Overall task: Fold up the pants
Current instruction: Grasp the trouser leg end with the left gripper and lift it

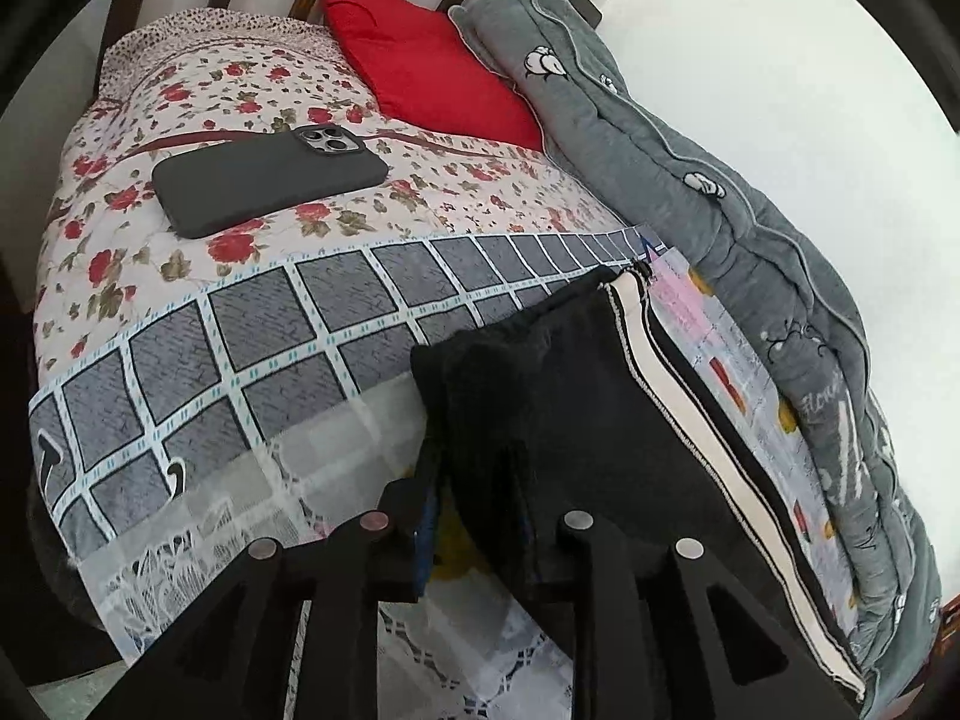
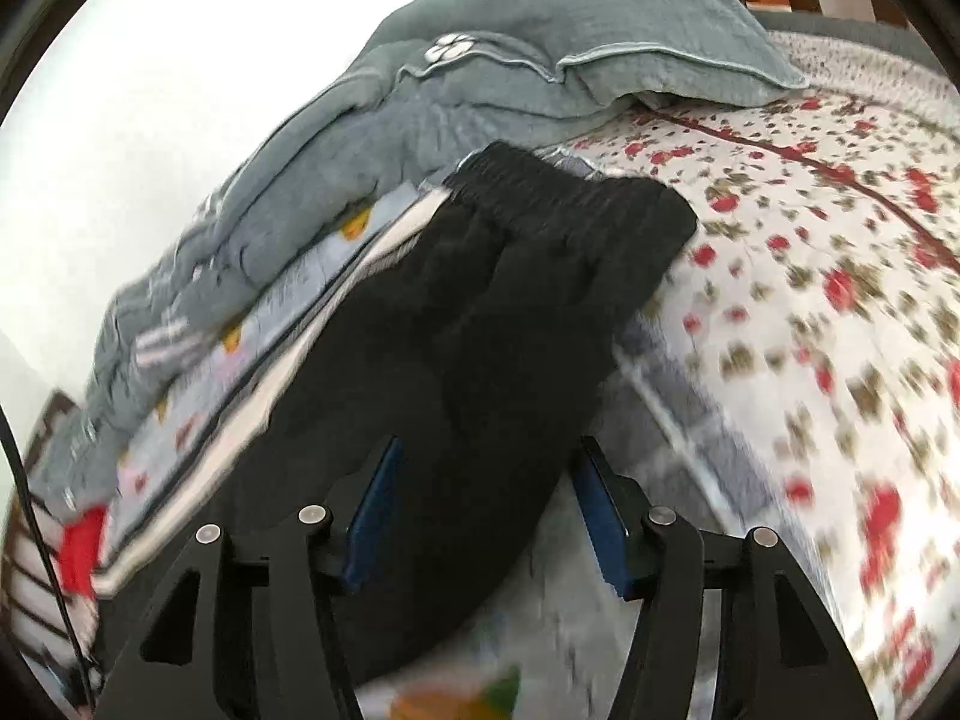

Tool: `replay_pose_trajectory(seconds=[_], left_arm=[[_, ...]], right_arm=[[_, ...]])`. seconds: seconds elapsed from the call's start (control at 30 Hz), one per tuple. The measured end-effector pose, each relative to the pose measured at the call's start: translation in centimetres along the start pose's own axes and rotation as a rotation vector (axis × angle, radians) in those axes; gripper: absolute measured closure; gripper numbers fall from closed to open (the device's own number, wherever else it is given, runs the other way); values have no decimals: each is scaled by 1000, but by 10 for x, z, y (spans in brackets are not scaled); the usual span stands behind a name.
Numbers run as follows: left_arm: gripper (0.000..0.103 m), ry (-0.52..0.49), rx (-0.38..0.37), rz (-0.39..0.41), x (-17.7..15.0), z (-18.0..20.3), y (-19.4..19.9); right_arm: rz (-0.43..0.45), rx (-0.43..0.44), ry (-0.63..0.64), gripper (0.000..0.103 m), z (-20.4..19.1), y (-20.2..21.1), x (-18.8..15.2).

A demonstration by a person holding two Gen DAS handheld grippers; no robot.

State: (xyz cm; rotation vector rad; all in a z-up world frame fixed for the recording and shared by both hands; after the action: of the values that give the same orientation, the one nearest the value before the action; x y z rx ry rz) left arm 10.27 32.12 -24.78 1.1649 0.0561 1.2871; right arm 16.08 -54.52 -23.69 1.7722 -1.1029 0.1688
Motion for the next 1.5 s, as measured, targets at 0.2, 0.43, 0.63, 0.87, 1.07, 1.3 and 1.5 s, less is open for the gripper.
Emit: replay_pose_trajectory(seconds=[0.2,0.43,0.63,0.87,1.07,1.3,1.5], left_arm=[[56,-43,12,24,-2,9,-2],[50,-14,-14,38,5,12,-9],[61,-21,-11,24,12,14,-14],[91,-106,-24,85,28,41,10],[93,-420,-72,192,12,161,70],[93,-746,-220,196,-105,291,112],[93,-989,-276,80,-246,352,94]], right_arm=[[11,-40,70,86,-4,-17,33],[-45,-98,144,80,5,-14,25],[3,-144,171,67,7,27,3],[27,-157,210,67,-17,65,-11],[60,-119,285,66,-61,76,-17],[26,-29,332,66,-93,73,-39],[5,-2,321,66,-92,78,-57]])
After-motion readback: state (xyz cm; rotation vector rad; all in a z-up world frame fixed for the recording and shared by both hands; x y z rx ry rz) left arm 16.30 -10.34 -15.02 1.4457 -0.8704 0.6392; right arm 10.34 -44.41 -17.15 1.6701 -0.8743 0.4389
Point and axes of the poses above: each gripper's, at about its wrist camera, not at the fingertips, and y roughly against the way its jaws point, z to its right, x to its top, the point moved 6 cm from there along -y, roughly the way its jaws point
